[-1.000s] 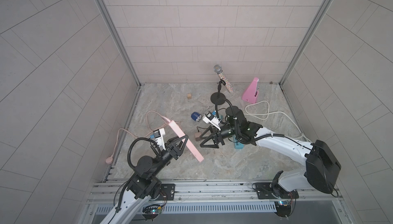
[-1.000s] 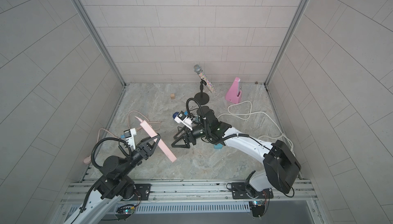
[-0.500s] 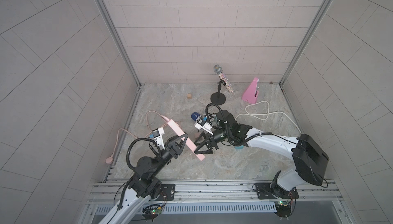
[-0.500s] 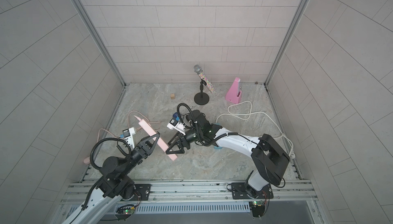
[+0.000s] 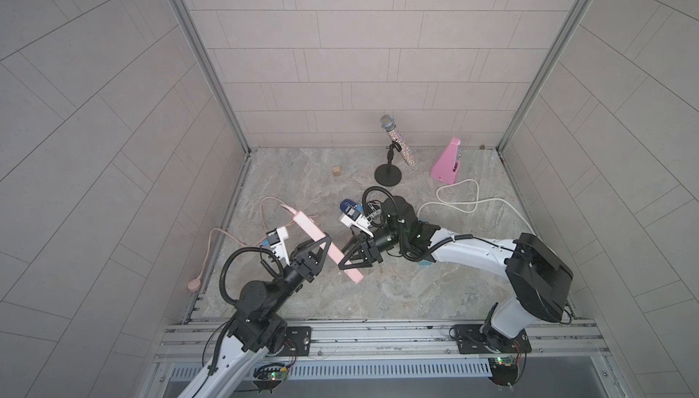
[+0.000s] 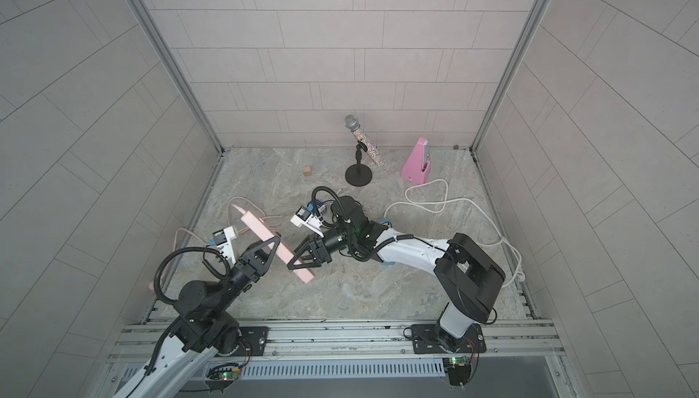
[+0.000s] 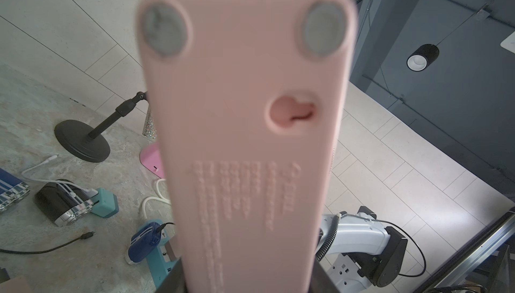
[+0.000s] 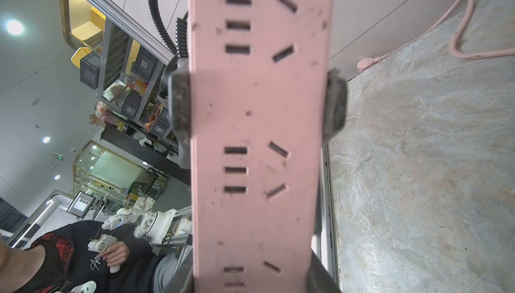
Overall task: Unplug the electric shaver
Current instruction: Place the socket at the center of the board.
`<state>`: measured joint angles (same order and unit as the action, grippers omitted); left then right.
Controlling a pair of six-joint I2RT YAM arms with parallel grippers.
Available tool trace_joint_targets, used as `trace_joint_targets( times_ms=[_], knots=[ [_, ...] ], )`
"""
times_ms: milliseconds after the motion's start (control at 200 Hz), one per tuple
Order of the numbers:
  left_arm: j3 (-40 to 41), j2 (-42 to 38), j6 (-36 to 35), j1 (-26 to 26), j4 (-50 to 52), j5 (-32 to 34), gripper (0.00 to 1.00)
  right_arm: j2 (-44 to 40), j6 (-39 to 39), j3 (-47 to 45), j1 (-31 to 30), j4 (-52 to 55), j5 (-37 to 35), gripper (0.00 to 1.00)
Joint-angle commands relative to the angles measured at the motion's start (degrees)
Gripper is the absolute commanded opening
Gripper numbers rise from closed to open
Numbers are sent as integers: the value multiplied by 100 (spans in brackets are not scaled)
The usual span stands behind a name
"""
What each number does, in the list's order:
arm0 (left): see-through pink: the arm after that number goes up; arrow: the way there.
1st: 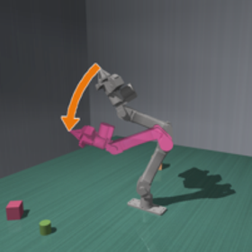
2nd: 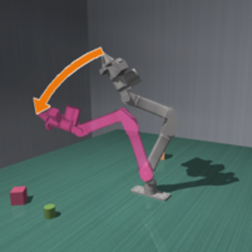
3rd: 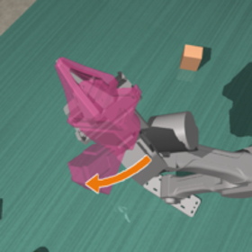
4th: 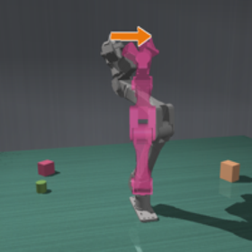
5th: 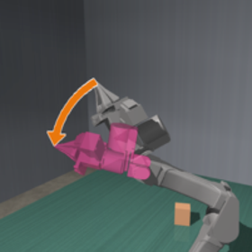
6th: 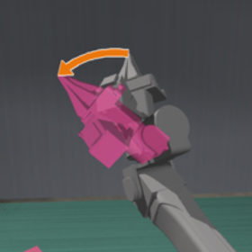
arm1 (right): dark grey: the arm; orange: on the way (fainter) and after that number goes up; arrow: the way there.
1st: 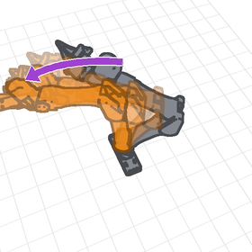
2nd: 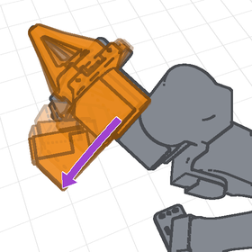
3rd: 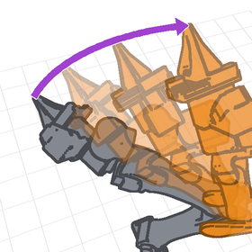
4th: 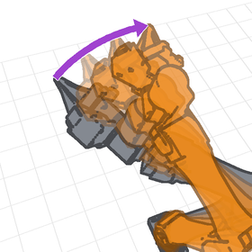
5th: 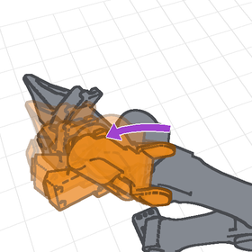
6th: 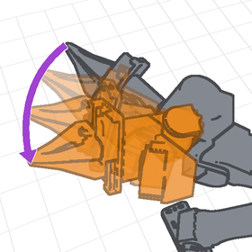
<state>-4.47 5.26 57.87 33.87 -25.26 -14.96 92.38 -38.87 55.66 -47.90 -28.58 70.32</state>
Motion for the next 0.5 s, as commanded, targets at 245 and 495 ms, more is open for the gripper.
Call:
trace_joint_targets(
  times_ms=[245,495],
  knots=[
    [-224,-425,-96,6,1364,174,76,-218,1064,960,439,1879,-1296,24],
    [-561,-482,-355,8,2273,289,99,253,1717,2112,366,3565,-2729,20]
  ],
)
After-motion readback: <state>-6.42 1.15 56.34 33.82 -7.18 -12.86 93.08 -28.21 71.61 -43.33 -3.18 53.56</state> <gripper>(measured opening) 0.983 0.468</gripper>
